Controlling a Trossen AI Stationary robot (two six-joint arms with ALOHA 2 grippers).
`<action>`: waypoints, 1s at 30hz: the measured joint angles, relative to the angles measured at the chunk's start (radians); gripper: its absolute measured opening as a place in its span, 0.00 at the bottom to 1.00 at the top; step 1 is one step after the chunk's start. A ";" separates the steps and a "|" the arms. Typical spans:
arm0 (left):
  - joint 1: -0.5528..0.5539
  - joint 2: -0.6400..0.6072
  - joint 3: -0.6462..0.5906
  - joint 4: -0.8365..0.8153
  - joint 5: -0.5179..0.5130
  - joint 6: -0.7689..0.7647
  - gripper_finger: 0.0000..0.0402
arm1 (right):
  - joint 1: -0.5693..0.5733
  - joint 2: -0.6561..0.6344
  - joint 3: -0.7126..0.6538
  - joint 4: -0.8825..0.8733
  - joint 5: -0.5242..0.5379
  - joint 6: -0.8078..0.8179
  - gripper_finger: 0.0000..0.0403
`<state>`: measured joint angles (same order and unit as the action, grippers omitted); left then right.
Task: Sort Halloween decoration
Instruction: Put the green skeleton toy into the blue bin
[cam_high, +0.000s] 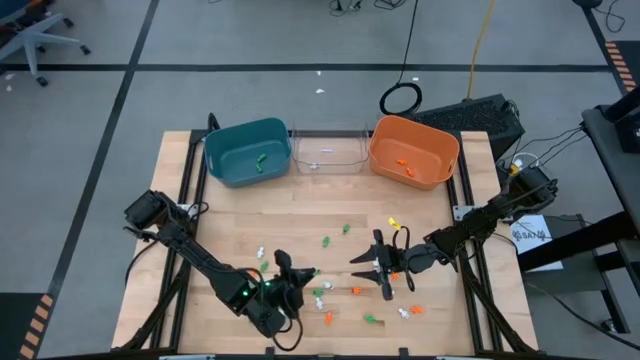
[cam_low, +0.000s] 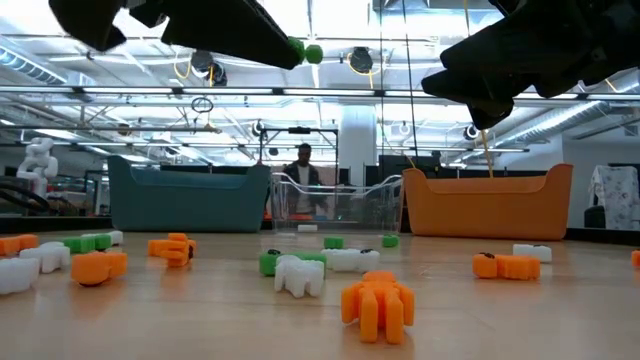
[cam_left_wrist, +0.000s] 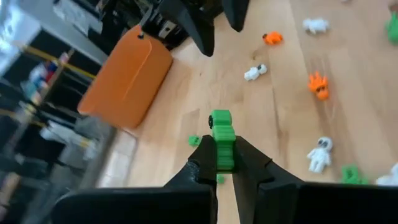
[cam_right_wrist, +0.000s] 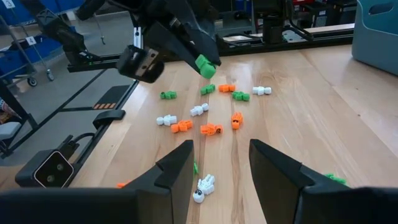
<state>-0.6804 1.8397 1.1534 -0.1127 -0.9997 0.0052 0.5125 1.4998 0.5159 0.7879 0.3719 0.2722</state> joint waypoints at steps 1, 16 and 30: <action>0.000 0.000 0.000 0.000 0.000 -0.036 0.04 | 0.000 0.000 0.000 0.000 0.003 0.000 0.35; 0.076 -0.037 0.000 -0.045 -0.103 -0.193 0.04 | 0.000 0.000 0.000 0.000 0.025 0.003 0.35; 0.474 -0.580 0.000 -0.600 0.009 -0.077 0.04 | 0.000 0.001 -0.001 -0.108 0.024 -0.004 0.35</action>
<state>-0.2062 1.2594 1.1534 -0.7123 -0.9907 -0.0716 0.5125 1.5005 0.5152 0.6799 0.3962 0.2684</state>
